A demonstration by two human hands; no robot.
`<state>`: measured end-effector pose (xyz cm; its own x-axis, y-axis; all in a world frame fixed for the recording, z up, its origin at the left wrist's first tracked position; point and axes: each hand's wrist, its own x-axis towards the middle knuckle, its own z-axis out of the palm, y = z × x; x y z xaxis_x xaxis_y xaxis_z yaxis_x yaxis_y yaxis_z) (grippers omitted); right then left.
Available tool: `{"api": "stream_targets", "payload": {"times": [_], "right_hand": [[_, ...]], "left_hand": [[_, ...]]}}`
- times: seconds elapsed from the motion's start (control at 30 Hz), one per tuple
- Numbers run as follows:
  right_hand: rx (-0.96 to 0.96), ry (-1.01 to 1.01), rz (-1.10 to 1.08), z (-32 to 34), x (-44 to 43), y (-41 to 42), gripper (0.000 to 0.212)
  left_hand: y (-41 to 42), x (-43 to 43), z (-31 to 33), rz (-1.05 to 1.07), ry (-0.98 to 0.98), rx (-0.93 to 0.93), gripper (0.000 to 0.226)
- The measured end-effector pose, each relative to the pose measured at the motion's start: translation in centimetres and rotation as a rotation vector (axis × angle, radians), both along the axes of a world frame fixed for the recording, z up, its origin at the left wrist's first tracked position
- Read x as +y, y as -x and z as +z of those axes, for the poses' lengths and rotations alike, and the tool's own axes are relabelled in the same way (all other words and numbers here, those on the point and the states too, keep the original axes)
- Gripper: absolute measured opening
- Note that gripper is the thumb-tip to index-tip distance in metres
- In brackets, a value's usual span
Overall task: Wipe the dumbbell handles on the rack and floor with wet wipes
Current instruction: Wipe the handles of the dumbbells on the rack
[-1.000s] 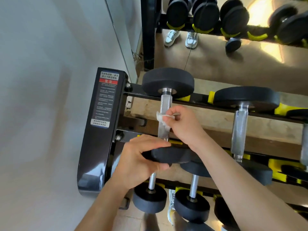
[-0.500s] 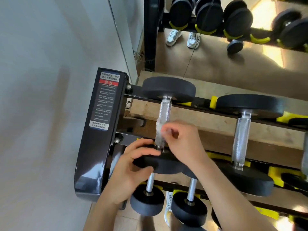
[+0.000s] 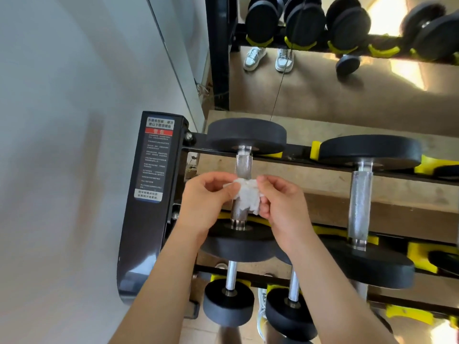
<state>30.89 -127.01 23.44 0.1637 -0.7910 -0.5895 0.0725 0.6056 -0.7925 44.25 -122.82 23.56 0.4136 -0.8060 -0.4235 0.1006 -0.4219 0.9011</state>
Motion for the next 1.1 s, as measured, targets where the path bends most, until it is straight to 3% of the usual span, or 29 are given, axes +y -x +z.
{"api": "stream_targets", "payload": {"times": [0.07, 0.17, 0.3, 0.4, 0.5, 0.57, 0.6, 0.7, 0.8, 0.87, 0.93, 1.0, 1.1], "right_hand": [[0.060, 0.030, -0.102, -0.4, 0.1, -0.3, 0.006], [0.265, 0.189, -0.157, -1.4, 0.0, -0.7, 0.006], [0.340, 0.449, 0.121, -1.3, 0.9, -1.0, 0.007], [0.582, 0.780, 0.436, -1.5, 1.8, -0.5, 0.008], [0.636, 0.859, 0.437, -2.0, 1.9, -0.1, 0.005], [0.575, 0.708, 0.325, -2.1, 2.0, 0.0, 0.004], [0.500, 0.544, 0.248, -1.9, 1.9, 0.1, 0.004], [0.089, -0.001, -0.039, -0.9, 1.2, 0.6, 0.005], [0.007, -0.094, -0.197, -1.1, 0.0, 0.6, 0.012], [0.116, -0.014, -0.269, -1.7, -0.6, 0.3, 0.026], [0.460, 0.218, -0.213, -1.7, -0.8, 0.4, 0.037], [0.741, 0.493, -0.042, -1.1, -0.1, 0.4, 0.027], [0.807, 0.592, 0.384, -0.8, 1.5, -0.8, 0.017]], "left_hand": [[-0.2, -0.4, 0.0, 0.078, 0.052, -0.076, 0.021], [-0.1, -1.3, -0.3, 0.094, 0.093, -0.378, 0.023], [0.4, -1.2, -0.5, -0.020, 0.087, -0.834, 0.017], [0.6, -0.1, -0.2, -0.150, 0.029, -0.716, 0.010], [0.5, 1.1, 0.1, -0.221, 0.026, -0.468, 0.012], [0.2, 1.4, 0.3, -0.201, -0.040, -0.296, 0.024], [0.2, 1.5, 0.2, -0.202, -0.075, -0.315, 0.025], [0.9, 1.5, -0.1, -0.308, -0.047, -0.612, 0.014], [1.9, 0.7, -0.2, -0.461, 0.087, -0.822, 0.020], [1.6, -0.3, -0.2, -0.450, 0.118, -0.929, 0.032], [0.9, -1.0, -0.3, -0.460, 0.134, -0.958, 0.039], [0.5, -1.1, -0.3, -0.568, 0.160, -0.993, 0.048], [0.4, -0.9, -0.7, -0.659, 0.173, -0.913, 0.052]]}}
